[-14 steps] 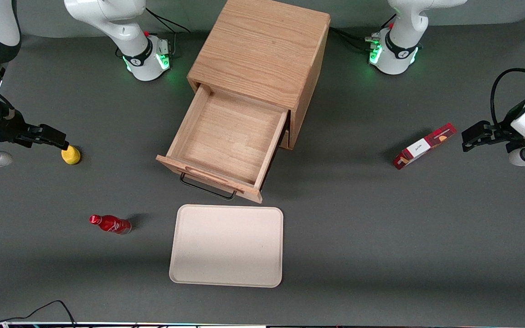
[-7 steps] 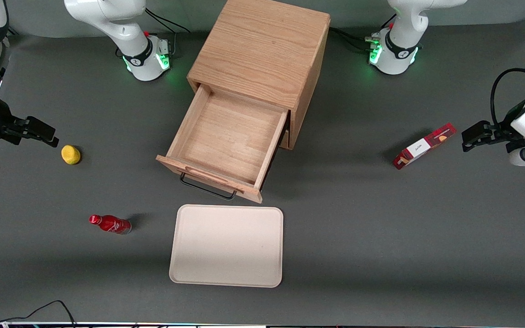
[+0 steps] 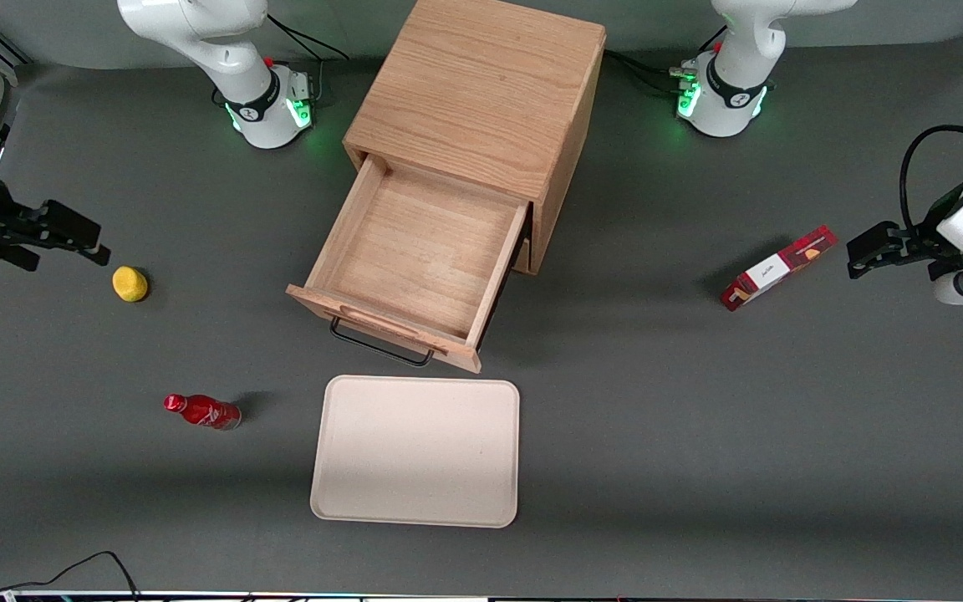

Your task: Close top drawer

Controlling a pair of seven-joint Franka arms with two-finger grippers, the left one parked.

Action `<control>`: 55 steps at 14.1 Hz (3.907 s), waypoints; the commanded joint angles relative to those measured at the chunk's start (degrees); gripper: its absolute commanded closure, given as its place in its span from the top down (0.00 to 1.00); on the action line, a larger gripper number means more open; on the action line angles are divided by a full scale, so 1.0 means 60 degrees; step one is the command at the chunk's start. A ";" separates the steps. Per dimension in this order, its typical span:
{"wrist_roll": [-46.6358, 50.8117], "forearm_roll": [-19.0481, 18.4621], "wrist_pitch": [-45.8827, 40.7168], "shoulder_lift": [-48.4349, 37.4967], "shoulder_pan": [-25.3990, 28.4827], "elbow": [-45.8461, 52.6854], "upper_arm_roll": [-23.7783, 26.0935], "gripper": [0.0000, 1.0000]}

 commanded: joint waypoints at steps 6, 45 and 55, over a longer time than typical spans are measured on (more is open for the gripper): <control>-0.0174 0.0229 -0.0175 0.2254 0.0249 0.2363 0.2142 1.00; -0.4993 0.0478 0.0089 0.7266 0.0586 0.4634 0.3418 1.00; -0.4920 -0.0020 0.0133 0.7295 0.0703 0.4605 0.3462 1.00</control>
